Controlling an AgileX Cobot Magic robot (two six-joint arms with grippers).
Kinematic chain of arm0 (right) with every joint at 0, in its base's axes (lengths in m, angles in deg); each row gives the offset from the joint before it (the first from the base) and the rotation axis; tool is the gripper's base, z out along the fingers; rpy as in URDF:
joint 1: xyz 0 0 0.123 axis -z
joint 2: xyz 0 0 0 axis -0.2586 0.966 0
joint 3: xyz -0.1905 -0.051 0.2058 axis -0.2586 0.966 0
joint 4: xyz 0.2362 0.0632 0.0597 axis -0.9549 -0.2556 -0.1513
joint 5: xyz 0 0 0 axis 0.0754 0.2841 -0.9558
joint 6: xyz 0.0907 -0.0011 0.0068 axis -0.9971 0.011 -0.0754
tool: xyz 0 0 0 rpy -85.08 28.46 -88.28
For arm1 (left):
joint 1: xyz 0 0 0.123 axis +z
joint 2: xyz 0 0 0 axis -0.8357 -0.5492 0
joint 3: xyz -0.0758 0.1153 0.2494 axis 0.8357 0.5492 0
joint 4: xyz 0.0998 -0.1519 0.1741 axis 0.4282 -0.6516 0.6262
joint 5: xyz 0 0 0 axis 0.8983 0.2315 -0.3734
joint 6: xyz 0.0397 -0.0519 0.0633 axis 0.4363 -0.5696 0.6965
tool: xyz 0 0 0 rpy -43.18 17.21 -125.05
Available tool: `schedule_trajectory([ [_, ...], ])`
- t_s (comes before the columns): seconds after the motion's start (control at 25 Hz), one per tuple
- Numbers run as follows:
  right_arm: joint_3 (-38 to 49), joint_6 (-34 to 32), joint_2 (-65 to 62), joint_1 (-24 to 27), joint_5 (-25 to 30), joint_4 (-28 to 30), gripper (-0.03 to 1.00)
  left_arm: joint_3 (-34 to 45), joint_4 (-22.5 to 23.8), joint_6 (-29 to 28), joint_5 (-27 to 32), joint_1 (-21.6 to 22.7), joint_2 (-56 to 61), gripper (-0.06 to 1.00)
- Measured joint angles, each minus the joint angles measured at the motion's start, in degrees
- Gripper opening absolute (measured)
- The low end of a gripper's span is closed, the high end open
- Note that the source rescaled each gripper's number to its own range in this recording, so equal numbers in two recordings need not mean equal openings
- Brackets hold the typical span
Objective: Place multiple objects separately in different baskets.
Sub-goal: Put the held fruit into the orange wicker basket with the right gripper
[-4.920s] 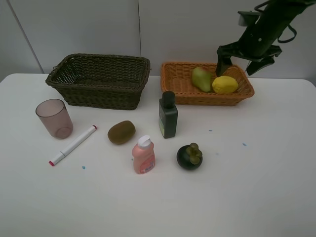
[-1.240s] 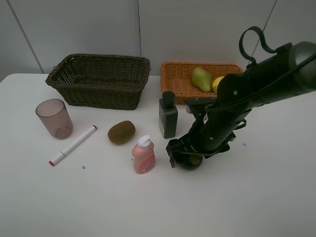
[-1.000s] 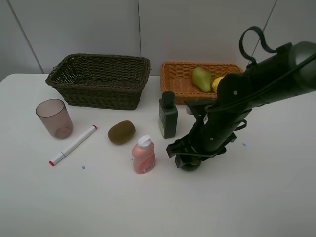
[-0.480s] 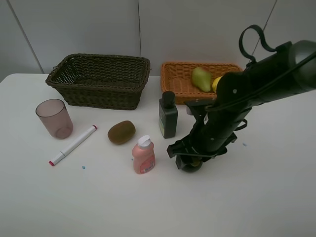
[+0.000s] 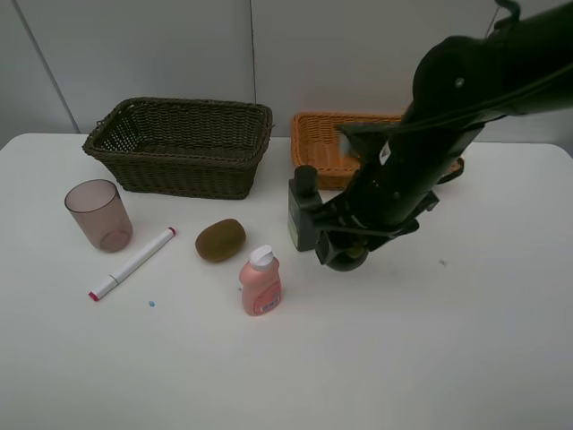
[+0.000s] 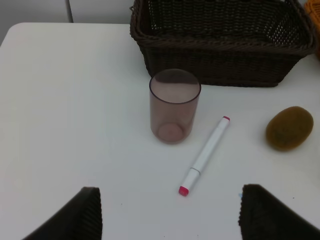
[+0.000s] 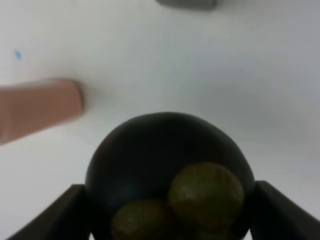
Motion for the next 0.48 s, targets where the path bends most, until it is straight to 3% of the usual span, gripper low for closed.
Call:
schedule_trajectory([
  [0.28,-7.1,-4.4,-4.5,1.7,6.2,7.7,0.53,0.0,0.0,0.0,0.0,0.0,0.0,0.74],
  [0.48,-10.3,-4.6,-4.5,5.6,4.0,10.4,0.53,0.0,0.0,0.0,0.0,0.0,0.0,0.74],
])
